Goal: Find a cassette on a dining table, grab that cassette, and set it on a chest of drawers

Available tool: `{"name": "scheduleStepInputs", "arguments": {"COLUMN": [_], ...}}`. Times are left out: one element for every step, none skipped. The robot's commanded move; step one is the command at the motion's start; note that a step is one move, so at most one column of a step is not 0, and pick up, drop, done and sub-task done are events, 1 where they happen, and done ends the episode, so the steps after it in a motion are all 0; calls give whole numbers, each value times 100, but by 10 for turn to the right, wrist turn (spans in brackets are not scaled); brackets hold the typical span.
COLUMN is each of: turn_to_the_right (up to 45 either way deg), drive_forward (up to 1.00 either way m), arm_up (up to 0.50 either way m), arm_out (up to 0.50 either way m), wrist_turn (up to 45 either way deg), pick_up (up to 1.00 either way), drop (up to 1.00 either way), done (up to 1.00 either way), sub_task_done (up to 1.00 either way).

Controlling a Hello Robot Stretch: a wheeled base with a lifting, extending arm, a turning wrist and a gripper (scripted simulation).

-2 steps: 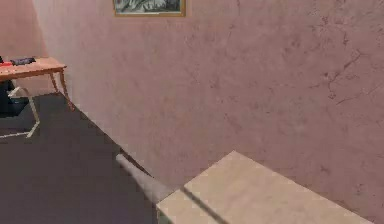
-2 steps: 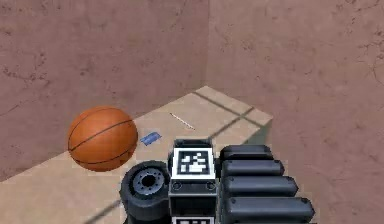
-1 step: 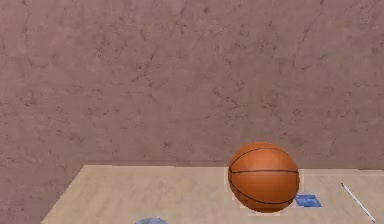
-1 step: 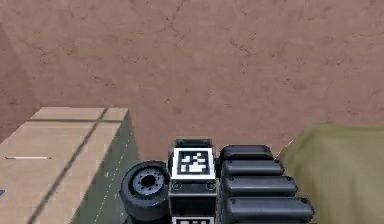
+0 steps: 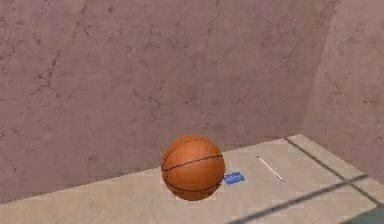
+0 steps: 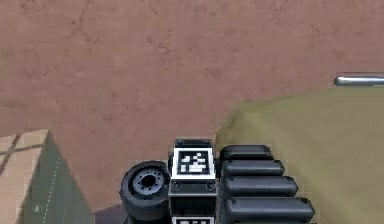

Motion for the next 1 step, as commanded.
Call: {"name": "scheduleStepInputs", "arguments": {"turn_to_the_right": [-450], "drive_forward": [0], "arm_up": [0], "arm_out": [0], "wrist_turn": [0], "pick_up": [0], "drop": [0], "done": [0], "sub_task_done": [0]}}
